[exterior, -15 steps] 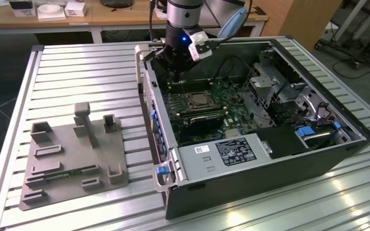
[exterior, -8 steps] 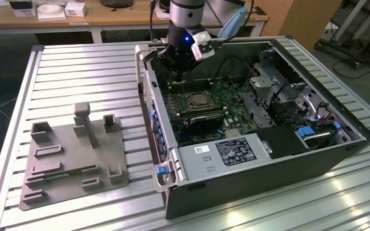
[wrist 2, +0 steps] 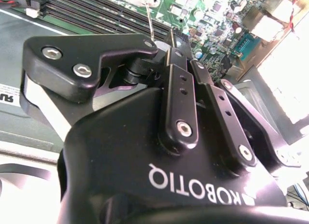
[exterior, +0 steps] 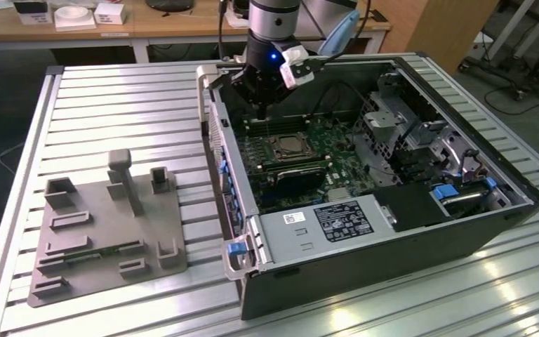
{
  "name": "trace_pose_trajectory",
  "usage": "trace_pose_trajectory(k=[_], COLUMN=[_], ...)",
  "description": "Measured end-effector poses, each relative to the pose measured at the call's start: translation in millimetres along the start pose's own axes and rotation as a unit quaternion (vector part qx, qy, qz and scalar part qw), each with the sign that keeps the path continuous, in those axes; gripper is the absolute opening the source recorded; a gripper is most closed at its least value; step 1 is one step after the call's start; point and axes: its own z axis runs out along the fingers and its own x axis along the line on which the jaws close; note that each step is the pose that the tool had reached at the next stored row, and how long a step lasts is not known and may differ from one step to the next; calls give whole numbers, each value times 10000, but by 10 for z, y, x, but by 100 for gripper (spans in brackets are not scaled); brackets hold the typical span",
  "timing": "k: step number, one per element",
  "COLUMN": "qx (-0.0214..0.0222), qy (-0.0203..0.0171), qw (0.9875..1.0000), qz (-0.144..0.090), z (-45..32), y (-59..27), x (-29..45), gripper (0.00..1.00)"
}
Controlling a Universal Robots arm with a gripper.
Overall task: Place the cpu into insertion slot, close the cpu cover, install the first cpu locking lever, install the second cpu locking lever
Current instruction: 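Install the first cpu locking lever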
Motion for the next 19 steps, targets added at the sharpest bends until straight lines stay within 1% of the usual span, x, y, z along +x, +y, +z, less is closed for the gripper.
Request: trace_pose_trajectory(k=[5, 9, 13, 19], qx=[0, -1, 0, 0], qy=[0, 0, 0, 0], qw=[10000, 10000, 10000, 10000], qz=[0, 0, 0, -1], z=[0, 1, 2, 4], y=[0, 3, 12, 30], x=[0, -25, -94, -245], gripper=[10, 10, 10, 10])
